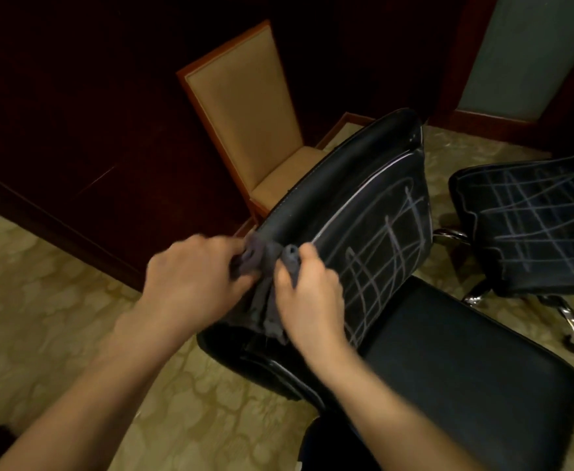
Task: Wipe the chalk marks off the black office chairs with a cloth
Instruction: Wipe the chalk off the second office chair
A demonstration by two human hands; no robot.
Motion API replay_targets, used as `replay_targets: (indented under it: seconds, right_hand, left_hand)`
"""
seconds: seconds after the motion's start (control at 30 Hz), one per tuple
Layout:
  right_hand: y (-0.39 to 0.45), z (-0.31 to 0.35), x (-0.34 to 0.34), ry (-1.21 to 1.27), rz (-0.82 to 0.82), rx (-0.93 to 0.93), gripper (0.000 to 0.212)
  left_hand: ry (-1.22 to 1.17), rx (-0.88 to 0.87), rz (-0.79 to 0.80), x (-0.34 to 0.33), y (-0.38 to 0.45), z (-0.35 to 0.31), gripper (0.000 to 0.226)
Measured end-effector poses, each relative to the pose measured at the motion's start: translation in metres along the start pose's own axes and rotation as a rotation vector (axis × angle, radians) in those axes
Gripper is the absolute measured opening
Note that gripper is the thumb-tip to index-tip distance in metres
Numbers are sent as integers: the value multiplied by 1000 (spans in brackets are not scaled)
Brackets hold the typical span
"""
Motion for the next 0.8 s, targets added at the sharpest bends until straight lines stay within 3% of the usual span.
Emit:
replay_targets:
  seconds: [0.17,0.33,0.5,0.6,0.8]
  right_hand:
    - [-41,-10,-16,-54,93,35,21]
    - [24,6,21,20,-42,-15,23]
    - [40,18,23,129,-167,-24,16]
    - [9,12,4,170,-89,3,18]
    - [-61,-5,-47,14,4,193,19]
  left_hand:
    - [71,53,9,-15,-53,2,30]
    - [52,46,-218,2,2,-23,33]
    - [-8,60,-137,12,43,-23,34]
    - [-10,64,-140,2,9,-5,29]
    - [-71,145,-189,-39,-90,31,21]
Point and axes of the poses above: each hand's wrist, its own y-axis towards the middle knuckle, its own x-axis out of the back of the hand, z = x × y, the point moved 5 cm from there along y, towards the middle knuckle, and after that the axes turned 8 degrees about -x, right-handed, at the moved point
